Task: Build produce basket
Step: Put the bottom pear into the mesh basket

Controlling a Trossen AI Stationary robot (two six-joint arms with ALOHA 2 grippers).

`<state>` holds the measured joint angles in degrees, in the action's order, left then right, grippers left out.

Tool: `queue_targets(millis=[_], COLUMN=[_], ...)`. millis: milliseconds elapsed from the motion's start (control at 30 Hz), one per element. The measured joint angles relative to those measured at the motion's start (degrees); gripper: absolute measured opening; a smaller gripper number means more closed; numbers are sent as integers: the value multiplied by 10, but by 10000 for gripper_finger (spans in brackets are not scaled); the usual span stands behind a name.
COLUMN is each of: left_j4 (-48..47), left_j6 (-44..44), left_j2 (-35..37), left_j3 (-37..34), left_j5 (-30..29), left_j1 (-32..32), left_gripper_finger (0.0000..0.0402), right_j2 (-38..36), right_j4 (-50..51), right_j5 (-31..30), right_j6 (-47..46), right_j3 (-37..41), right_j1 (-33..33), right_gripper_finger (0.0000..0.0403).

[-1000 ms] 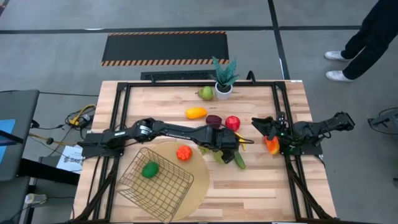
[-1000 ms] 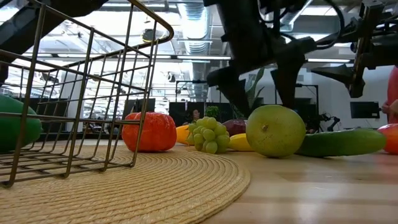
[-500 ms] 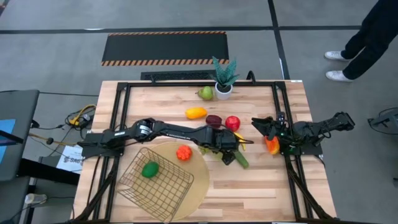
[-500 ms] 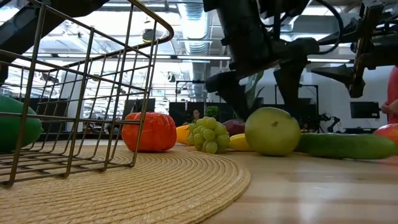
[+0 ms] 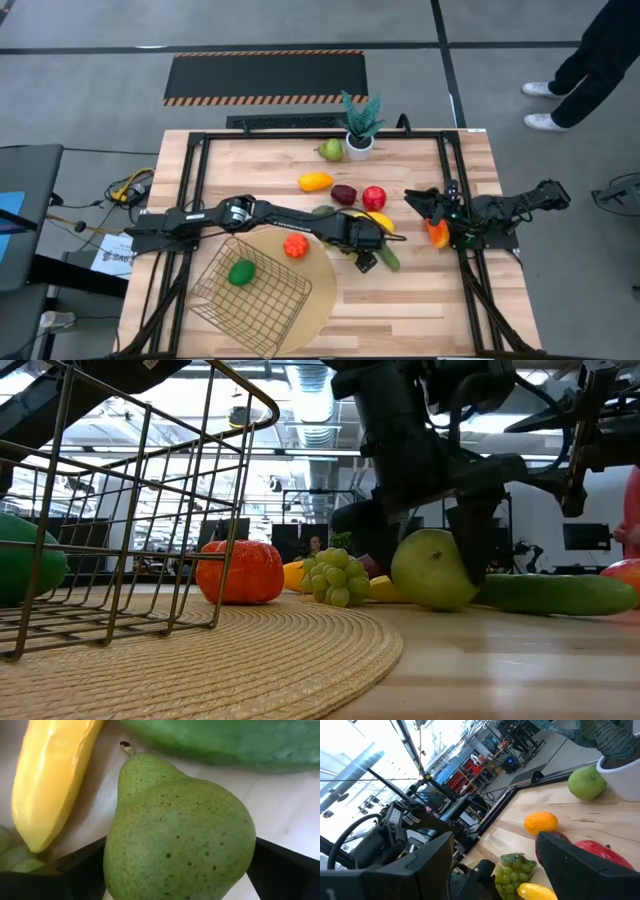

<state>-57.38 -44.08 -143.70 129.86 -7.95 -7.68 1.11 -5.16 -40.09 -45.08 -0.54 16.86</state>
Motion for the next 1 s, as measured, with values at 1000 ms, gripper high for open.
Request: queue_targets(millis=[1000], left_j4=[-21], left_j6=[219], left_j2=[212], left_j3=[47], left_j5=[200], left_j1=[-3], left_gripper_finger=[328], right_j2=[1], right_j4=[8], right_j5=[12], right_j6=[0], right_j3=[0], right_j1=[0], right_gripper_finger=[311])
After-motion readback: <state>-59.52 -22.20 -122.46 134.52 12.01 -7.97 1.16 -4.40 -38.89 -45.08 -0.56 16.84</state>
